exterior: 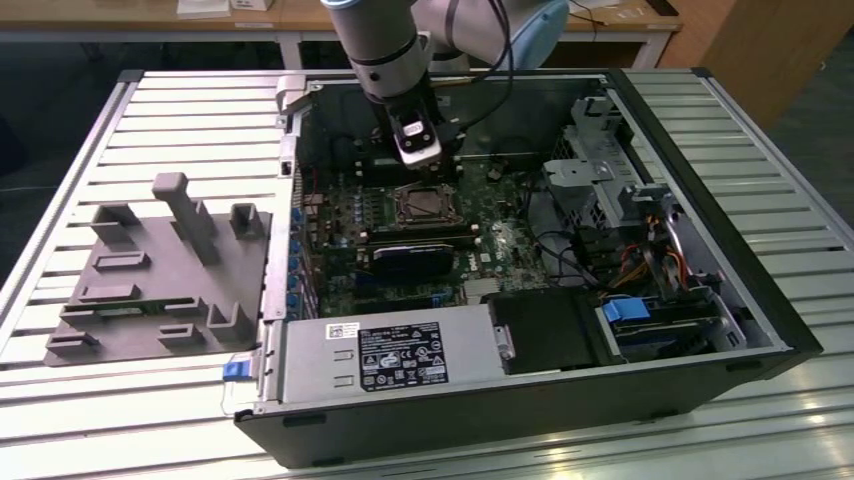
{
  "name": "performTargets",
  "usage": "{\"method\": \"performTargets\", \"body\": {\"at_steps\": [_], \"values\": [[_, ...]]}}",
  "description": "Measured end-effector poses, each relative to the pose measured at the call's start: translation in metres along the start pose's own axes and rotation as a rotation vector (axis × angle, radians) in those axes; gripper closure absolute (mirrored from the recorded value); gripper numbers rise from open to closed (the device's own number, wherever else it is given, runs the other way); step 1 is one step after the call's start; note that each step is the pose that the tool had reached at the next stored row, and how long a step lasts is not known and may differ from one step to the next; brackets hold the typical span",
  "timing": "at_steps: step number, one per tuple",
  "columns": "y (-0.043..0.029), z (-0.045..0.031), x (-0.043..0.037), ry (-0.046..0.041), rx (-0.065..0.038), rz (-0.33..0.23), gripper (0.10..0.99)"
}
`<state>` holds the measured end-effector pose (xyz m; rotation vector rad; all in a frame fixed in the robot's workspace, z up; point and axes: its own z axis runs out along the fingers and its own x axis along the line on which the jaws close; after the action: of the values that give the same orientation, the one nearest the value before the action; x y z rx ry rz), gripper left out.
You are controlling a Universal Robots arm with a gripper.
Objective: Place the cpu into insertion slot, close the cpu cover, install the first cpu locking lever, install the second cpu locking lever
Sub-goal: 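Install the first cpu locking lever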
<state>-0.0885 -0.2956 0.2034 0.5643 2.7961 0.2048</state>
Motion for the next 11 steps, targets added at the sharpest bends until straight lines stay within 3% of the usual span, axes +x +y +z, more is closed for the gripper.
{"method": "performTargets", "body": {"at_steps": [5,11], "values": [[0.0013,-0.0062,-0.0016,0.0013,-0.003,0.001,0.98],[0.0013,-0.0066,-0.0018,0.0051,-0.004,0.002,0.98]]}}
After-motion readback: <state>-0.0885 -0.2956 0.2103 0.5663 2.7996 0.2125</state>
